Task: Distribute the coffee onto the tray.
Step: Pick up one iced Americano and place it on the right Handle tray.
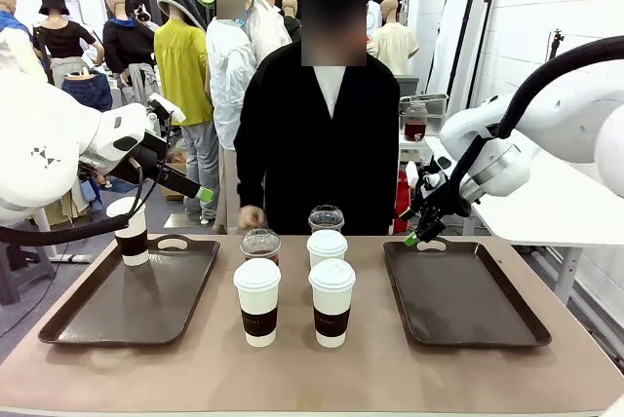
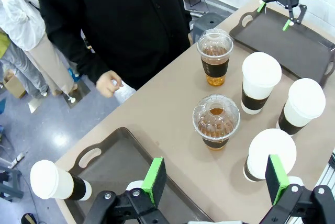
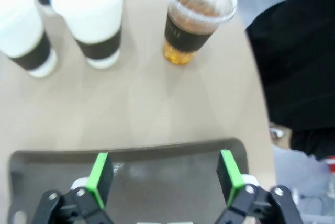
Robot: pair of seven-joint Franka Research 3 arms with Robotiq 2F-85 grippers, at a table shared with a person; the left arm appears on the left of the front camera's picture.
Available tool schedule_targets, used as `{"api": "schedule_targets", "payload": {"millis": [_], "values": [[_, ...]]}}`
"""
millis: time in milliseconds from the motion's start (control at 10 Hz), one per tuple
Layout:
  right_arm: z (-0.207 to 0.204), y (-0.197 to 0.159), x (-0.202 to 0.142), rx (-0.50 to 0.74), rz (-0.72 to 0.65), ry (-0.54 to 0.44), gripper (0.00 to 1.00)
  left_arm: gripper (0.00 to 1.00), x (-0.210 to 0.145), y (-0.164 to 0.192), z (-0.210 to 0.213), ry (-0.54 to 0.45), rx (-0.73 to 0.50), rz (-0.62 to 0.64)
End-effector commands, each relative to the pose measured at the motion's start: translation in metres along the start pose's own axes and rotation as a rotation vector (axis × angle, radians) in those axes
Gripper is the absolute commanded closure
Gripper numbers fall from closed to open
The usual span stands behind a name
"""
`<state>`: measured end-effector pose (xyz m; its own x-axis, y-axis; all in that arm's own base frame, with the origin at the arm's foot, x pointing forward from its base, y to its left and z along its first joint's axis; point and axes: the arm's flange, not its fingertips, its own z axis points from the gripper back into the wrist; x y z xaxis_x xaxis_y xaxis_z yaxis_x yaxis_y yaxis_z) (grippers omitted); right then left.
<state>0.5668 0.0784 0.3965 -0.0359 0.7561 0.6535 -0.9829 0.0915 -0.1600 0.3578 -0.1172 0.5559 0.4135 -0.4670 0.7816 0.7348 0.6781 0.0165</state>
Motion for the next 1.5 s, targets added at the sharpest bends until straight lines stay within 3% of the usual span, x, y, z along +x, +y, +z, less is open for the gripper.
{"api": "schedule_targets", "payload": {"millis": [0,200,500,1100,1400], "values": [[-0.016,-0.007,-0.021,0.01,0.008,-0.163,0.0,0.0,-0.001,0.001,0.001,0.003,-0.013,0.003],[-0.03,-0.013,-0.038,0.04,-0.001,-0.288,0.0,0.0,-0.001,0.001,0.001,0.003,-0.013,0.003],[-0.032,-0.018,-0.043,0.088,-0.016,-0.286,0.0,0.0,-0.001,0.001,0.001,0.003,-0.013,0.003],[-0.036,-0.011,-0.047,0.064,-0.024,-0.29,0.0,0.0,-0.001,0.001,0.001,0.003,-0.013,0.003],[-0.059,-0.033,-0.051,0.077,-0.011,-0.402,0.0,0.0,-0.001,0.001,0.001,0.003,-0.013,0.003]]}}
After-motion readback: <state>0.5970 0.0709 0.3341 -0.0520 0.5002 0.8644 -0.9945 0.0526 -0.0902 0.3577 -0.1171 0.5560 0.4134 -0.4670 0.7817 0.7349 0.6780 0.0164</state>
